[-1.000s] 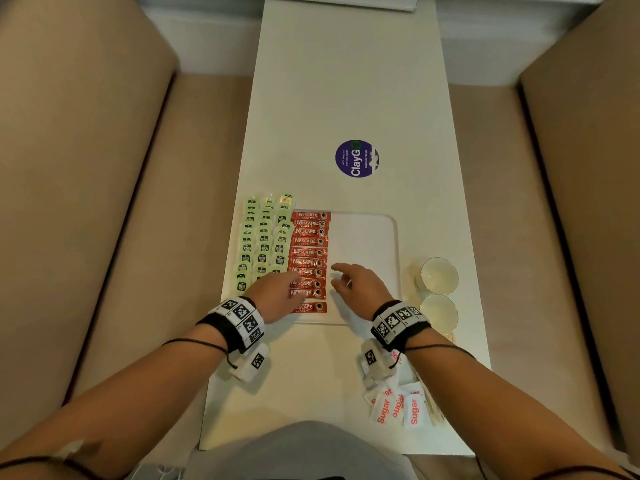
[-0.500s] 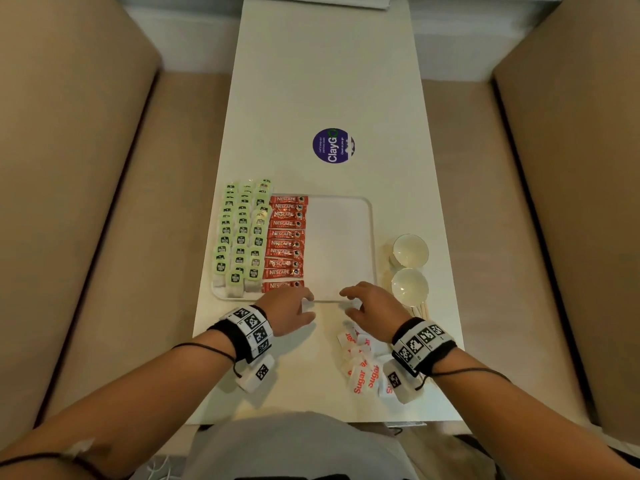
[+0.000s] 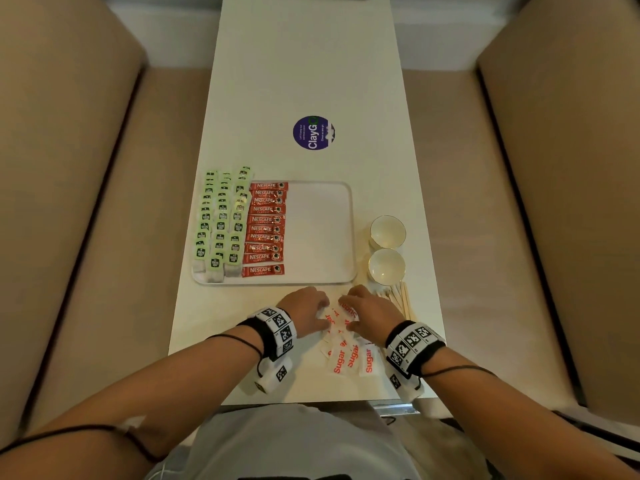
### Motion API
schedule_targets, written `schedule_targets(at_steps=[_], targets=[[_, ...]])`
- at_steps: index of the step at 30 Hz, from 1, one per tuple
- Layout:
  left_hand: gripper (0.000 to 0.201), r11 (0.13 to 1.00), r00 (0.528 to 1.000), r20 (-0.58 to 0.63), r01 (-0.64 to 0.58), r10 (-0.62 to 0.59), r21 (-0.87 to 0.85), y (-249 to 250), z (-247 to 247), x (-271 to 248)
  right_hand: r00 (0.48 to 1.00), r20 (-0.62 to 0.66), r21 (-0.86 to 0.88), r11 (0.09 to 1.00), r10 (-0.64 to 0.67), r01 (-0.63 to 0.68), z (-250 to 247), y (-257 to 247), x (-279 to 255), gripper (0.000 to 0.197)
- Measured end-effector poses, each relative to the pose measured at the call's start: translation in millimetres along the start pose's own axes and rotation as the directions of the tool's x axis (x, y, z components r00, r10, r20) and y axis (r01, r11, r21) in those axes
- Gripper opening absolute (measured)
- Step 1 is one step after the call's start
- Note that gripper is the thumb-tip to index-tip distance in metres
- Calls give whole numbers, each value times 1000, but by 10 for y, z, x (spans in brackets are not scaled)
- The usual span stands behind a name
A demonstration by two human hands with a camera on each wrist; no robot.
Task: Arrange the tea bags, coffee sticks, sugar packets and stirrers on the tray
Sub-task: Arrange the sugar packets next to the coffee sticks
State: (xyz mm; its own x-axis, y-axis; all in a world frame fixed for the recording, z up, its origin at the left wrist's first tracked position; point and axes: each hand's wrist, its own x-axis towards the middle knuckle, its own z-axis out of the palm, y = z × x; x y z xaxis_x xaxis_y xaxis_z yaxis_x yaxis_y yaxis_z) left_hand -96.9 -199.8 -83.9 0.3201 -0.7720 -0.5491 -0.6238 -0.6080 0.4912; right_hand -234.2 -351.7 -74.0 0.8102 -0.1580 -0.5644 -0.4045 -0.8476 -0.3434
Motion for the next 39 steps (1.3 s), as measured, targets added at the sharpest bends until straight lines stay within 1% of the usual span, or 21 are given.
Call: schedule_targets(at_steps=[6,8,11,14,19,22,27,30,33,35,37,39], targets=[[46,996,996,-44,74,-72,48,63,49,-1,1000,8,-56,998,1,-1,71,-62,-13,42],[42,994,996,-39,85,-83,67,69,53,-10,1000,13,-62,998,12,-11,85,-88,-5,40],[43,992,996,-8,86,-85,95,78,76,-20,1000,16,-69,997,17,-15,89,-111,17,35],[42,991,996,-8,87,-87,97,88,93,-23,1000,21,-73,997,17,-16,85,-124,40,31],[21,991,996,-3,91,-91,95,98,91,-7,1000,22,-74,997,9,-8,74,-139,47,25],[16,992,995,3,96,-97,76,105,71,-1,1000,22,-76,997,1,1,68,-145,48,20],[8,992,995,32,101,-99,-80,22,2,-12,1000,13,-65,998,-24,25,-3,-140,59,8],[10,977,993,86,97,-81,-191,-53,-98,-23,1000,2,-39,999,-24,24,-80,-138,55,9],[12,937,992,106,105,-74,-334,-137,-206,-60,998,-9,-10,998,-60,60,-185,-162,41,12],[11,885,989,121,129,-83,-447,-205,-262,-82,995,-34,2,996,-91,91,-258,-188,33,14],[16,802,988,121,150,-97,-578,-251,-304,-104,991,-84,28,994,-101,103,-330,-218,35,14],[20,734,988,106,157,-116,-660,-250,-341,-120,987,-115,57,991,-116,123,-410,-260,41,14]])
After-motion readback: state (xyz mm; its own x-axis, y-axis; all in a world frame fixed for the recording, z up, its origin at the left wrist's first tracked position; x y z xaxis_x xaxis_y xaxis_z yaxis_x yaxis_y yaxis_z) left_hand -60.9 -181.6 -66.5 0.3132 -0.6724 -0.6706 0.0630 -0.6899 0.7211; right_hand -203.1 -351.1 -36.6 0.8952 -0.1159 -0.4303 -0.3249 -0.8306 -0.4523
